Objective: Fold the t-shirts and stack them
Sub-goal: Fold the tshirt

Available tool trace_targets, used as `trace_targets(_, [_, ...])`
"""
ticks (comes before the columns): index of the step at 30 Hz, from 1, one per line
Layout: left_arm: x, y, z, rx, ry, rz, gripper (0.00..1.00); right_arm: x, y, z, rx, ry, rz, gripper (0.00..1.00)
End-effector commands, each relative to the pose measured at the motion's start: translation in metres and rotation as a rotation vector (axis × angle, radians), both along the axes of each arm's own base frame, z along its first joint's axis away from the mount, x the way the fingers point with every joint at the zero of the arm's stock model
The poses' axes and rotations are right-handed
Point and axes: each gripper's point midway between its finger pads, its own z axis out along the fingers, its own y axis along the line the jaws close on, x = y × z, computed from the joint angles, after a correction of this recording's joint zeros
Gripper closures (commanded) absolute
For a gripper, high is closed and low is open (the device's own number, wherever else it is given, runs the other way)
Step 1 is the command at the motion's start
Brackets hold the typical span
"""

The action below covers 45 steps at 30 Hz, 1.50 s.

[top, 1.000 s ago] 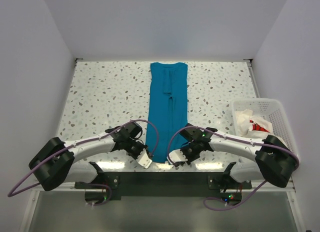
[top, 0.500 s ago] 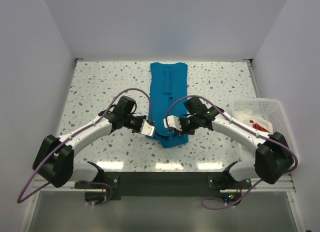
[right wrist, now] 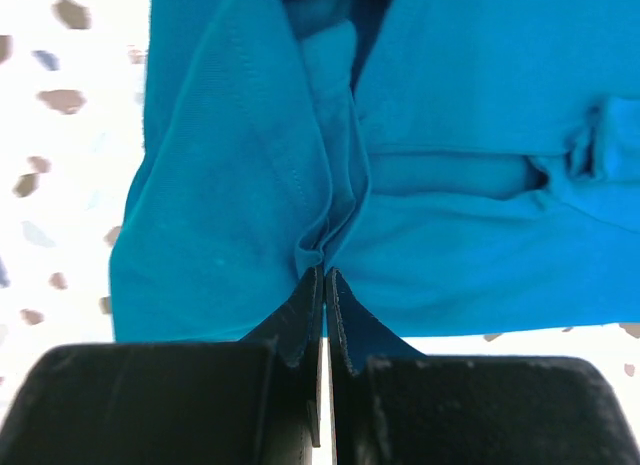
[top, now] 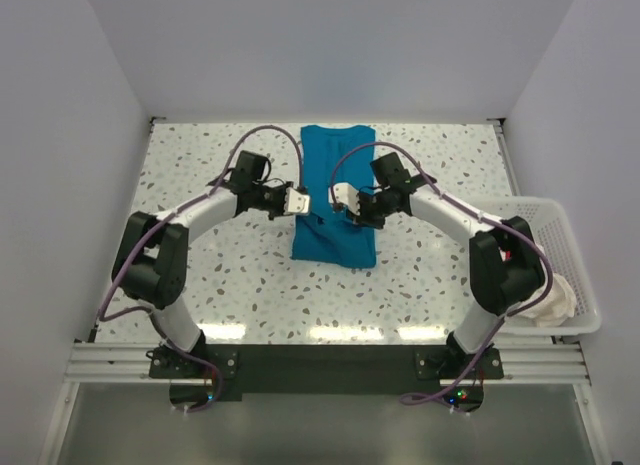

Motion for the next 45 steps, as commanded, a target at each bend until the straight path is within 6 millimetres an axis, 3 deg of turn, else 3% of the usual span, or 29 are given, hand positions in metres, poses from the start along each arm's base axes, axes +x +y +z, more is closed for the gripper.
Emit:
trace_targets(1, [0.038, -0.009, 0.023, -0.067, -0.081, -0.012, 1.0, 0.036, 0.01, 0.017, 0.053, -0.087, -0.002, 1.0])
trace_targets(7, [0.08, -0.009, 0.02, -0.068, -0.113, -0.001, 1.0, 0.071, 0.002, 0.023, 0.049, -0.127, -0.055, 1.0])
trace_targets(16, [0.113, -0.006, 0.01, -0.062, -0.128, 0.015, 1.0, 0.105, -0.012, 0.018, 0.029, -0.146, -0.092, 1.0])
trace_targets(25, [0.126, -0.002, -0.002, -0.042, -0.127, 0.026, 1.0, 0.128, -0.023, 0.004, 0.001, -0.159, -0.12, 1.0])
trace_targets(34, [0.139, -0.003, -0.014, -0.032, -0.125, 0.034, 1.0, 0.149, -0.029, 0.006, 0.003, -0.204, -0.139, 1.0])
trace_targets(45, [0.151, -0.004, -0.027, -0.01, -0.129, 0.035, 0.99, 0.166, -0.038, -0.017, -0.046, -0.229, -0.171, 1.0])
